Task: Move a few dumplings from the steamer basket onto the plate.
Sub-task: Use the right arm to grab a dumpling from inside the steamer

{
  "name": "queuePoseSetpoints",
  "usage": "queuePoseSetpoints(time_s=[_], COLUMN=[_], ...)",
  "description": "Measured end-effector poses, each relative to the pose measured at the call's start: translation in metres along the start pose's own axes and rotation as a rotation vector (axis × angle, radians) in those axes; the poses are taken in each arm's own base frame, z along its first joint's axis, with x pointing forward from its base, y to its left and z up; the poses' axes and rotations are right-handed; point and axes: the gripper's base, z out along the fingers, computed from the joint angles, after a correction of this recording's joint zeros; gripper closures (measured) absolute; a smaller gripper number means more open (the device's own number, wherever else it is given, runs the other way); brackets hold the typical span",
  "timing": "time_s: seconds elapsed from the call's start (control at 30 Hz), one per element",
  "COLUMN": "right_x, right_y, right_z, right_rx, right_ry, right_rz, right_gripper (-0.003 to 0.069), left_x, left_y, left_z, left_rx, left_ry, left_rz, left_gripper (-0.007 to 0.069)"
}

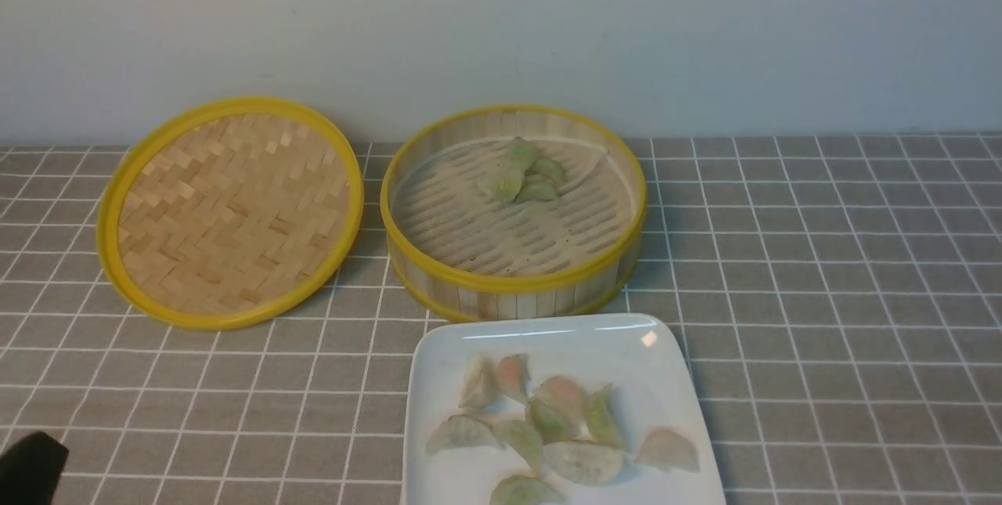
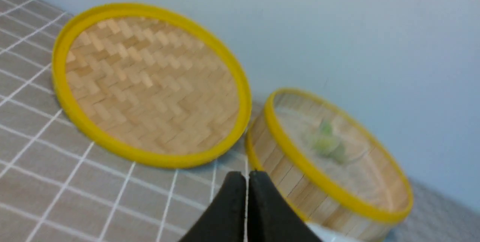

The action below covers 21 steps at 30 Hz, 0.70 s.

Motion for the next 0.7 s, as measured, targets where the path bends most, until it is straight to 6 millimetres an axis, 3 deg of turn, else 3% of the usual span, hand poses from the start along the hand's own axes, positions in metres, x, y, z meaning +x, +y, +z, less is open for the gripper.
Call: queuePoseSetpoints(time_s=[0.1, 0.2, 0.33, 0.37, 0.4, 0.5, 0.53, 0.57, 0.7], right_x=[-0.021, -0.043, -0.070, -0.080, -0.080, -0.104, -0.103, -0.109, -0.121], right_y=[0.016, 0.028, 0.039, 0.042, 0.042, 0.051, 0.051, 0.054, 0.067], right_z=[-0.002, 0.008, 0.043, 0.058, 0.058, 0.104, 0.104, 0.117, 0.164], right_rx=[0.005, 0.053, 0.123, 0.124, 0.124, 0.091, 0.091, 0.078, -0.003], right_ry=[0.032, 0.160, 0.423, 0.493, 0.493, 0.652, 0.658, 0.688, 0.810], right_rz=[-0.112, -0.198, -0.285, -0.323, -0.323, -0.365, -0.364, -0.358, -0.373], right_gripper=[0.0672, 0.0672, 0.0672, 0.0672, 0.0672, 0.0671, 0.0671, 0.0671, 0.0670], left_x=[-0.007, -0.019, -0.027, -0.032, -0.033, -0.057, -0.058, -0.064, -0.085], left_y=[0.000, 0.001, -0.005, -0.012, -0.013, -0.045, -0.047, -0.054, -0.086], left_z=[0.000, -0.002, -0.003, -0.001, -0.001, 0.013, 0.016, 0.020, 0.065], left_rx=[0.007, 0.007, 0.013, 0.021, 0.023, 0.030, 0.022, 0.028, 0.018], left_ry=[-0.077, -0.205, -0.235, -0.192, -0.184, 0.029, 0.054, 0.102, 0.482], left_rz=[-0.073, -0.130, -0.084, -0.061, -0.055, 0.054, 0.065, 0.095, 0.219], left_gripper=[0.0629, 0.0629, 0.0629, 0.0629, 0.0629, 0.0629, 0.0629, 0.0629, 0.0629])
